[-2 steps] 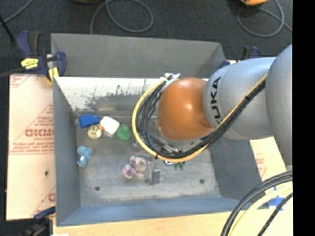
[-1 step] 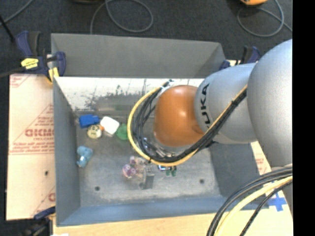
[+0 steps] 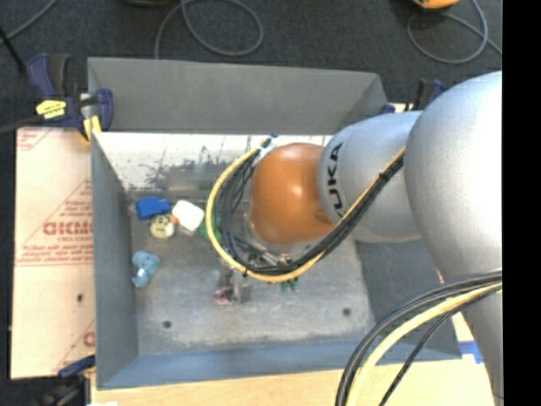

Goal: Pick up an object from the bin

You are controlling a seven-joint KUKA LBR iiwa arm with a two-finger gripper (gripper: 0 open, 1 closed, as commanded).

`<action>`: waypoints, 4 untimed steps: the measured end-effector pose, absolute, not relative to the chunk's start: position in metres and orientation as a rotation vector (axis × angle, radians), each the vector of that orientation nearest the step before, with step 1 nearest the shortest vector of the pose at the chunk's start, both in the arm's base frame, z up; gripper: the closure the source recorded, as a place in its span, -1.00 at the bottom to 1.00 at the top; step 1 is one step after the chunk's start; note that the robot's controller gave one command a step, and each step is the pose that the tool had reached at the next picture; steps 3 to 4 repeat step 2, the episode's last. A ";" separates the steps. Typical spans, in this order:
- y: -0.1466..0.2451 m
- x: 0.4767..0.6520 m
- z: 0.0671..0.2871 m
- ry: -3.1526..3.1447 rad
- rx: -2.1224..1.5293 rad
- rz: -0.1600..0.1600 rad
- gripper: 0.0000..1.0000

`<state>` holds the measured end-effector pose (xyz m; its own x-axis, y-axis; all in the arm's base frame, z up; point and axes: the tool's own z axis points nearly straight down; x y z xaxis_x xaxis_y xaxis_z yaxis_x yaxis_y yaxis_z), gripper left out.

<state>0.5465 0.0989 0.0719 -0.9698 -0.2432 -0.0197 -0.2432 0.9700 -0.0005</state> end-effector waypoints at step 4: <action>0.102 0.550 0.100 3.097 -0.408 0.002 1.00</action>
Offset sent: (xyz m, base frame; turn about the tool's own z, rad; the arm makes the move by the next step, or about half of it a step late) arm 0.0058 0.0060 0.0432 -0.0284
